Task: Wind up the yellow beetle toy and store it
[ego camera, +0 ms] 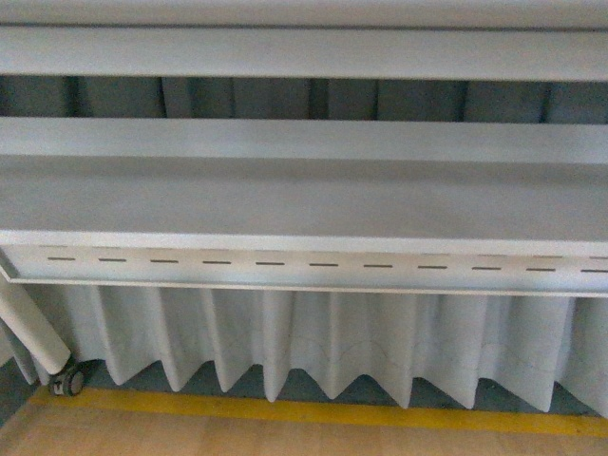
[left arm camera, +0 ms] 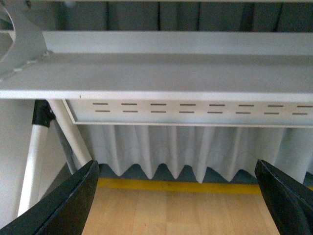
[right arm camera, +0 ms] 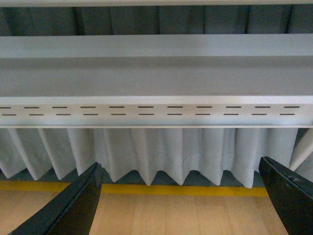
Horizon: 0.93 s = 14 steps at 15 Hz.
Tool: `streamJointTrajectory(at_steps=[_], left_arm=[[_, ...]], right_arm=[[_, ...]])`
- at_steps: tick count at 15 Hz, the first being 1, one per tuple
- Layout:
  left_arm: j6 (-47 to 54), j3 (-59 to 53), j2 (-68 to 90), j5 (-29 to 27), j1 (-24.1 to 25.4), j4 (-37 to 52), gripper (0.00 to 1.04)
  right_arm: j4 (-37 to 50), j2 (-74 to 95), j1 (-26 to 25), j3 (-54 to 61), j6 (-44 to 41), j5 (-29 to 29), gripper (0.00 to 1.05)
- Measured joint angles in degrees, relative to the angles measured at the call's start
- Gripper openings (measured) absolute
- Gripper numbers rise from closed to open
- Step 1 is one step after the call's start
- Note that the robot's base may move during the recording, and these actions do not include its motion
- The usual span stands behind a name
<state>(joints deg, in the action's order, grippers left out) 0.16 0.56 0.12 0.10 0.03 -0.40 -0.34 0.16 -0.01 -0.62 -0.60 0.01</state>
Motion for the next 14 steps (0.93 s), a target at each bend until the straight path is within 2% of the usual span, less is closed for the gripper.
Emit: streamJointTrajectory(at_steps=[14], left_arm=[[0.02, 0.00, 0.00, -0.04, 0.00, 0.24, 0.98]], right_arm=[[0.07, 0.02, 0.00, 0.00, 0.02, 0.04, 0.98]])
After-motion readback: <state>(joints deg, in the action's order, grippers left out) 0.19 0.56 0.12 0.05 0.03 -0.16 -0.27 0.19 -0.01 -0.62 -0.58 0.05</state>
